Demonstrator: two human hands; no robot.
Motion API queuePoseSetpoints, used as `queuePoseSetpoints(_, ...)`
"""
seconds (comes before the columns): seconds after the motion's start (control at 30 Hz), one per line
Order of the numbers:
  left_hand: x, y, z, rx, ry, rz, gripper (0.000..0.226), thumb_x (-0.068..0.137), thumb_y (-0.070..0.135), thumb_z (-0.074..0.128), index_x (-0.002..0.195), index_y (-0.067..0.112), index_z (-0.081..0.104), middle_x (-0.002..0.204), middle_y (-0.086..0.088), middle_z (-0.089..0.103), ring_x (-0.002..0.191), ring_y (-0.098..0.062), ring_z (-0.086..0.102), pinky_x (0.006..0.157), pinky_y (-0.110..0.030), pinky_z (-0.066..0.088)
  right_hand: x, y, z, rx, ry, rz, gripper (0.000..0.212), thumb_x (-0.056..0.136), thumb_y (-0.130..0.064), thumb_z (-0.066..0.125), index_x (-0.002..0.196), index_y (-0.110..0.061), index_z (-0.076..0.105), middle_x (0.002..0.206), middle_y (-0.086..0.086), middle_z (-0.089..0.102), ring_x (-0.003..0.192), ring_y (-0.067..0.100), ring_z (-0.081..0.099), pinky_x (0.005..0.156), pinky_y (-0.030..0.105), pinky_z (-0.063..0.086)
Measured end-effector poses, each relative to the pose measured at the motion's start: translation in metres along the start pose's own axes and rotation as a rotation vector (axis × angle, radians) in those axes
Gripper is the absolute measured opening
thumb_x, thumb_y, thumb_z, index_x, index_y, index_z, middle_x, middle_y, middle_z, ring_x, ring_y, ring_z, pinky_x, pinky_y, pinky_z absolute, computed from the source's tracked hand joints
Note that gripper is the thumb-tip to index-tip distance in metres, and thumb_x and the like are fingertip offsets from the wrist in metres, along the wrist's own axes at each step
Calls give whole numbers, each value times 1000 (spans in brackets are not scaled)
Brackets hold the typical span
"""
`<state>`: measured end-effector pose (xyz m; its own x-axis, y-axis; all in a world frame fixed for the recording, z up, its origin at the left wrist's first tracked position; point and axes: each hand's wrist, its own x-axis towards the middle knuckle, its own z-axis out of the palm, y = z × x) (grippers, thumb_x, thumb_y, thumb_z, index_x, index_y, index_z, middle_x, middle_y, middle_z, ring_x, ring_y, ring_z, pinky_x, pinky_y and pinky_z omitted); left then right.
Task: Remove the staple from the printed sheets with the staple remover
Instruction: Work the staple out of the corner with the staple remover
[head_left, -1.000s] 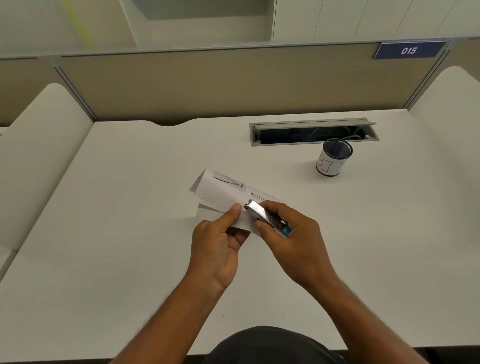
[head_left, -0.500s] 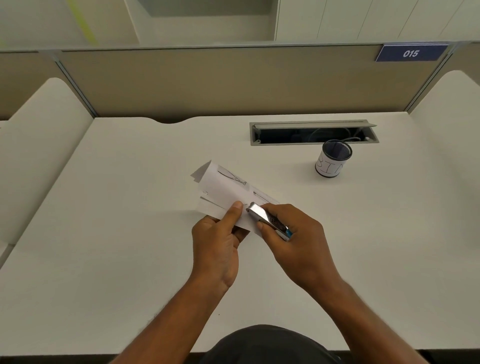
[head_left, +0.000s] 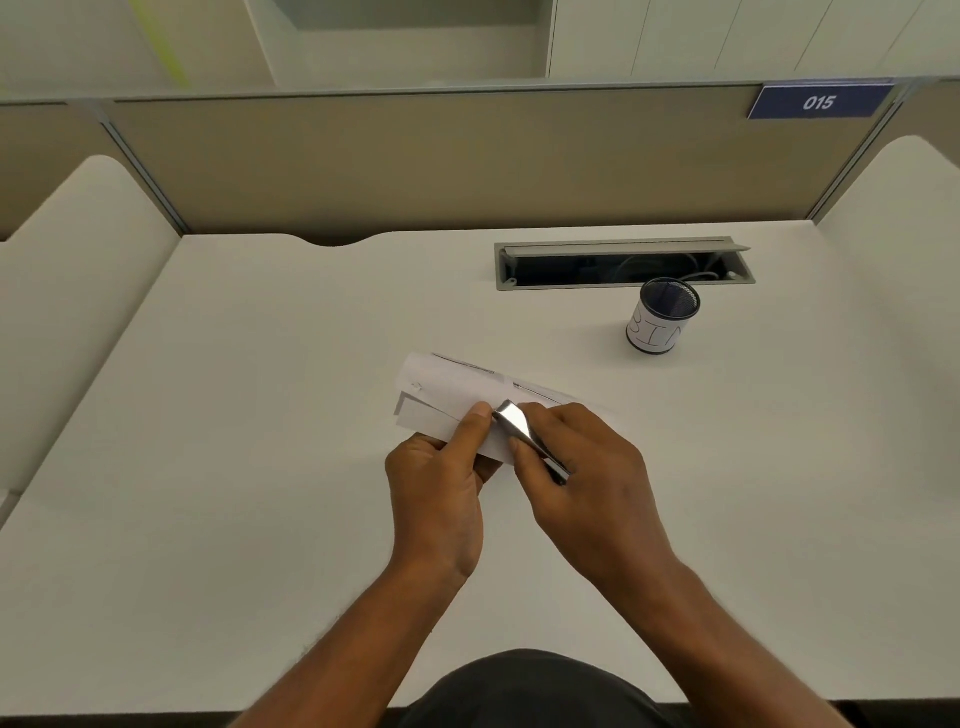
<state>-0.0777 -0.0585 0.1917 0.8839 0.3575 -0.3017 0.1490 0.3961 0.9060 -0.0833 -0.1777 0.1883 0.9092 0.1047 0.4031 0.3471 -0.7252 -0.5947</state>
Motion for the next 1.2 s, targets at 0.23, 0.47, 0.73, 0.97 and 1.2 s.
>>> queuePoseSetpoints(0.23, 1, 4, 4, -49, 7, -34, 13, 91, 13, 68, 95, 23, 75, 107, -4, 77, 101, -27, 74, 85, -40, 60, 4, 0, 3, 0, 40, -39, 29, 92, -22, 63, 120, -15, 68, 95, -3, 67, 81, 9, 59, 69, 20, 53)
queuePoseSetpoints(0.47, 1, 3, 5, -67, 5, -38, 14, 93, 12, 65, 101, 19, 74, 101, -2, 79, 97, -24, 76, 73, -29, 61, 6, -4, 7, 34, 70, -14, 22, 92, -19, 65, 113, -14, 69, 90, -2, 66, 77, 12, 59, 65, 29, 55)
queuePoseSetpoints(0.73, 1, 0, 6, 34, 23, 29, 12, 90, 18, 70, 88, 28, 76, 99, 0, 78, 96, -24, 75, 84, -41, 62, 6, -9, 3, 246, 31, 173, 6, 95, -21, 65, 95, -23, 70, 73, -15, 59, 73, 9, 56, 62, 13, 42)
queuePoseSetpoints(0.97, -1, 3, 7, 74, 24, 48, 13, 89, 19, 72, 82, 28, 77, 90, 6, 80, 91, -19, 77, 88, -46, 61, 4, -21, -1, 516, 36, 353, 28, 93, -31, 65, 86, -58, 60, 78, -19, 69, 79, 7, 64, 66, 17, 53)
queuePoseSetpoints(1.2, -3, 4, 6, 33, -1, 69, 29, 91, 11, 68, 73, 29, 80, 86, 7, 80, 86, -15, 77, 75, -34, 61, 5, -24, -9, 680, -38, 540, 19, 94, -29, 63, 92, -47, 70, 62, -11, 65, 58, 4, 58, 60, 14, 50)
